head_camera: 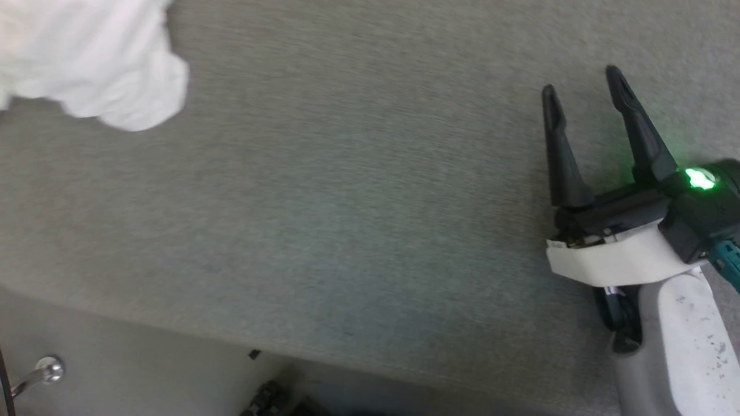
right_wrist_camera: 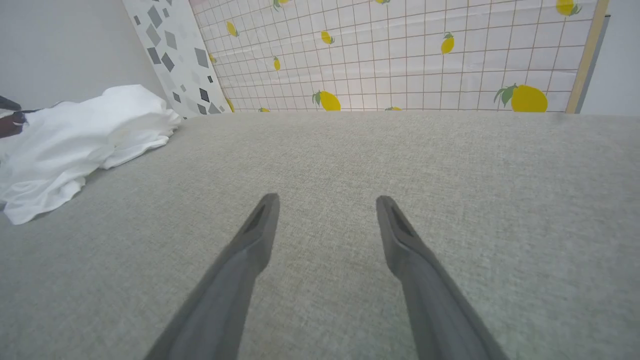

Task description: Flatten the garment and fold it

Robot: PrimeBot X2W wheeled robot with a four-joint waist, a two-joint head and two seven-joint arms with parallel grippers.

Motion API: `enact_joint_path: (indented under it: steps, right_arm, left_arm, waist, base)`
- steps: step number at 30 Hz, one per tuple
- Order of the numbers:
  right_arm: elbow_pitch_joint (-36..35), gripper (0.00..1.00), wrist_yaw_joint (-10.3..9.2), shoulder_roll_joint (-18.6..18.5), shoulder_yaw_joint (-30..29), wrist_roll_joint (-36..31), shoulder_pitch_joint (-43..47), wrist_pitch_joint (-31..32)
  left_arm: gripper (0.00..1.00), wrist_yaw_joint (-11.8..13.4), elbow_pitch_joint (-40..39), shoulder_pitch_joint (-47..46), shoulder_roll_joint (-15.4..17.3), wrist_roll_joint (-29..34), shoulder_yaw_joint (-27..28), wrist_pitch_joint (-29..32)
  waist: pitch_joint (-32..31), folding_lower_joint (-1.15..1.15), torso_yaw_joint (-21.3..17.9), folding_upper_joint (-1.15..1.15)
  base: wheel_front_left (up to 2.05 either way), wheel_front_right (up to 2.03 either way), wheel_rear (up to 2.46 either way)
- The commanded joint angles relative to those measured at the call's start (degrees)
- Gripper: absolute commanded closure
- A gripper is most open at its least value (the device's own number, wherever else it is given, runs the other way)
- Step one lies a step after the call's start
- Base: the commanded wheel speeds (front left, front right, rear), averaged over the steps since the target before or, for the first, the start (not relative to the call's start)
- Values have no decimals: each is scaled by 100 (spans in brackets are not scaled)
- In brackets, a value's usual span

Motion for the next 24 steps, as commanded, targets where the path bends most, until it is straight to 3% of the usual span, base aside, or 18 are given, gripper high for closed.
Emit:
enact_joint_path:
  steps: [1, 9, 10, 11, 12, 15, 19, 20, 24]
  right_arm:
    - [86, 0, -11, -14, -16, 42, -69, -29]
    - [292, 0, -11, -14, 50, 64, -133, -120]
    - [316, 0, -11, -14, 55, 65, -133, -129]
    - [338, 0, -11, -14, 55, 65, -131, -137]
    - [369, 0, -11, -14, 55, 71, -124, -150]
    - [480, 0, -11, -14, 53, 90, -84, -191]
    - [697, 0, -11, -14, -1, 181, 59, -262]
    - [881, 0, -11, -14, -82, 271, 264, -312]
    - [1074, 0, -11, -14, -256, 400, 587, -361]
  left_arm:
    - [0, 85, 29, 91, -26, -106, 56, 148]
    - [0, 463, 70, 533, -327, -631, 169, 1385]
    - [49, 474, 23, 609, -331, -654, 145, 1518]
    - [65, 468, -44, 660, -310, -633, 138, 1513]
    - [100, 430, -145, 710, -248, -554, 135, 1368]
    - [100, 251, -354, 752, -61, -259, 199, 505]
    - [100, -100, -428, 607, 183, 282, 238, -1314]
    - [100, -567, -389, 387, 214, 505, 81, -2503]
    - [100, -1019, -308, 150, 189, 820, -315, -3469]
  waist:
    - [784, -2, -778, 0]
    - [587, -2, -755, 0]
    - [522, -2, -748, 0]
    - [459, -2, -742, 0]
    - [370, -2, -737, 0]
    - [55, -2, -733, 0]
    - [-593, -2, -726, 0]
    - [-1204, -2, -723, 0]
    - [-2023, -2, -773, 0]
  base:
    - [0, 0, 0]
    - [0, 0, 0]
    - [0, 0, 0]
    - [0, 0, 0]
    - [0, 0, 0]
    - [0, 0, 0]
    - [0, 0, 0]
    - [0, 0, 0]
    - [0, 0, 0]
